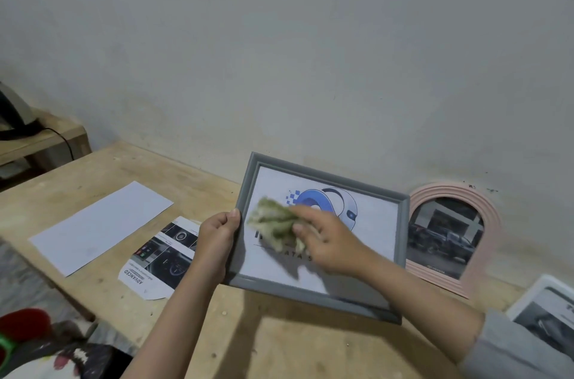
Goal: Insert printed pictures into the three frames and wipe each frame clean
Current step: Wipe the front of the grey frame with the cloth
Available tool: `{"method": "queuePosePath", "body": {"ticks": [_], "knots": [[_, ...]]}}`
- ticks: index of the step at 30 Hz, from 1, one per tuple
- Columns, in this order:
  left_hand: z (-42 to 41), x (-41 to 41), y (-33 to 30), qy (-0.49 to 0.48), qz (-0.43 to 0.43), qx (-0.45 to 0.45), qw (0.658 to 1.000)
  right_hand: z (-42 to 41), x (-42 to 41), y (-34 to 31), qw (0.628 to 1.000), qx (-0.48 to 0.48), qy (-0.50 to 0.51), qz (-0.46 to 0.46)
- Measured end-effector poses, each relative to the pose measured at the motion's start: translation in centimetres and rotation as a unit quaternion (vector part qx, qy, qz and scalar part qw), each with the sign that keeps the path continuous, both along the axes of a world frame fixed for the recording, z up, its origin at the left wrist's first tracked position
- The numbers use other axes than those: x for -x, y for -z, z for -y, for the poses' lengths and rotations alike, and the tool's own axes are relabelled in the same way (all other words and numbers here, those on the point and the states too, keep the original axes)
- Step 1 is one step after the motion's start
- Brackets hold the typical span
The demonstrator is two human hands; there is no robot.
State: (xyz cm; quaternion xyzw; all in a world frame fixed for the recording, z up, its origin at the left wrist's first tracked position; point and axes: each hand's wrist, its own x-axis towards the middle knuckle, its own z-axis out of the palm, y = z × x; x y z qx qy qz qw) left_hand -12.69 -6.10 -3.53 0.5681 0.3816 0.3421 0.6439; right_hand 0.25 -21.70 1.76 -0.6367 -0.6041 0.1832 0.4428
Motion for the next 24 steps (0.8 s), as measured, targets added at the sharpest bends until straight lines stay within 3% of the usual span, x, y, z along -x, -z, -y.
{"method": "queuePosePath", "body": {"ticks": [2, 4, 8, 18, 24], "knots": [[0.4, -0.3, 0.3, -0.01, -0.011, -0.021, 1.0, -1.5, -1.6, -1.2, 0.984, -0.101, 0.053, 0.137], [1.0, -0.7, 0.6, -0.02, -0.023, -0.047, 0.998, -3.3, -2.9, -1.9, 0.942, -0.15, 0.087, 0.288], [2.0, -1.5, 0.6, -0.024, -0.028, -0.107, 0.994, -6.4, -3.9, -1.5, 0.845, -0.107, 0.099, 0.515], [0.4, 1.0, 2.2, -0.036, 0.0, -0.04, 0.999, -5.8, -6.0, 1.1, 0.787, -0.181, 0.059, 0.587], [-0.1, 2.2, 1.8, -0.041, 0.018, -0.035, 0.998, -3.1, -8.9, 2.0, 0.792, -0.204, 0.046, 0.574]]}}
